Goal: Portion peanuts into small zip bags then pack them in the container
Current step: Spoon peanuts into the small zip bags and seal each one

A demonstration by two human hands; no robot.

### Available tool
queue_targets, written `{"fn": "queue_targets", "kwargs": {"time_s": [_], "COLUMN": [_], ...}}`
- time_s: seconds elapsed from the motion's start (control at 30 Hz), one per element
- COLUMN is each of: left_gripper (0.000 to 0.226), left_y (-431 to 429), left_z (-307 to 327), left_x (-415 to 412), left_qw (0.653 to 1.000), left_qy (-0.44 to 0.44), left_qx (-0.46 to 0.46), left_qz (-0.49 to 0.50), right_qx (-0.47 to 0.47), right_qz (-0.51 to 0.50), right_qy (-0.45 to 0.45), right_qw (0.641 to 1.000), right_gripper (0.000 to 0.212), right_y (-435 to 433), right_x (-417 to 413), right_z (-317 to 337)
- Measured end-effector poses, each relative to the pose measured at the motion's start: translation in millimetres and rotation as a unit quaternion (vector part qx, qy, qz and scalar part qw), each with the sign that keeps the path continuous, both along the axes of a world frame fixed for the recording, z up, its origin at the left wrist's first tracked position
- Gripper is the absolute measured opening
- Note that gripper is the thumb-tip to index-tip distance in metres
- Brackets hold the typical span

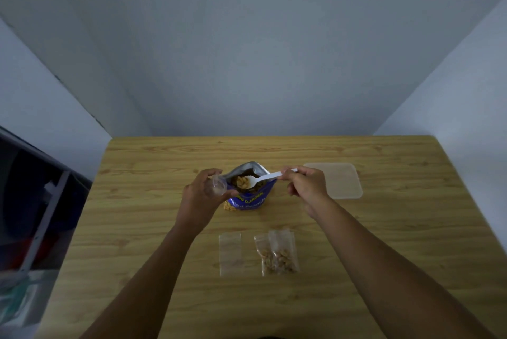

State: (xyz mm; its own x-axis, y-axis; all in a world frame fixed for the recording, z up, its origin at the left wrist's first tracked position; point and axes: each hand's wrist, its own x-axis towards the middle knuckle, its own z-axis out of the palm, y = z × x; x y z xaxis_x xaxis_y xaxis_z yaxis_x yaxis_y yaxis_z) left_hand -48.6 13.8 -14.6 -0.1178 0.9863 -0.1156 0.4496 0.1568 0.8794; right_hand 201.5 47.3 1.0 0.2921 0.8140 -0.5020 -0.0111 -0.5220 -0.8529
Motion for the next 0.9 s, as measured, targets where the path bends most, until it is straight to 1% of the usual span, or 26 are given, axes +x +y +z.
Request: {"fn": "queue_targets", "kwargs": {"time_s": [0.13,0.27,0.43,0.5,0.6,0.7,0.8,0.9], "left_gripper": [0.050,0.044,0.056,0.059,0.061,0.058,0.055,0.050], "left_y": [1,2,8,11,15,18,19,18], "left_z": [5,10,13,13,14,20,24,23], "left_x": [4,9,12,15,20,28,34,33], "left_qw": [1.000,0.999,0.994,0.993,0.992,0.993,0.994,0.997], "left_qy": [0.018,0.045,0.112,0.115,0.112,0.100,0.086,0.059], "left_qx": [0.000,0.003,0.013,0.025,0.049,0.052,0.058,0.055], "left_qz": [-0.003,-0.011,-0.013,-0.015,-0.025,-0.030,-0.022,-0.014], "right_qx": [-0.015,-0.002,0.052,0.072,0.109,0.157,0.223,0.265], "right_qz": [-0.012,-0.014,0.023,0.048,0.100,0.170,0.253,0.308], "right_qy": [0.026,0.049,0.053,0.039,-0.005,-0.050,-0.118,-0.154], "right_qw": [0.999,0.999,0.997,0.995,0.989,0.972,0.934,0.901], "right_gripper": [0.005,0.009,0.006,0.006,0.002,0.004,0.002,0.010], "right_y": [0,5,16,18,19,16,13,12], "right_x": [10,17,16,12,2,-13,-23,-22], "right_z": [-1,8,37,52,68,78,90,101]}}
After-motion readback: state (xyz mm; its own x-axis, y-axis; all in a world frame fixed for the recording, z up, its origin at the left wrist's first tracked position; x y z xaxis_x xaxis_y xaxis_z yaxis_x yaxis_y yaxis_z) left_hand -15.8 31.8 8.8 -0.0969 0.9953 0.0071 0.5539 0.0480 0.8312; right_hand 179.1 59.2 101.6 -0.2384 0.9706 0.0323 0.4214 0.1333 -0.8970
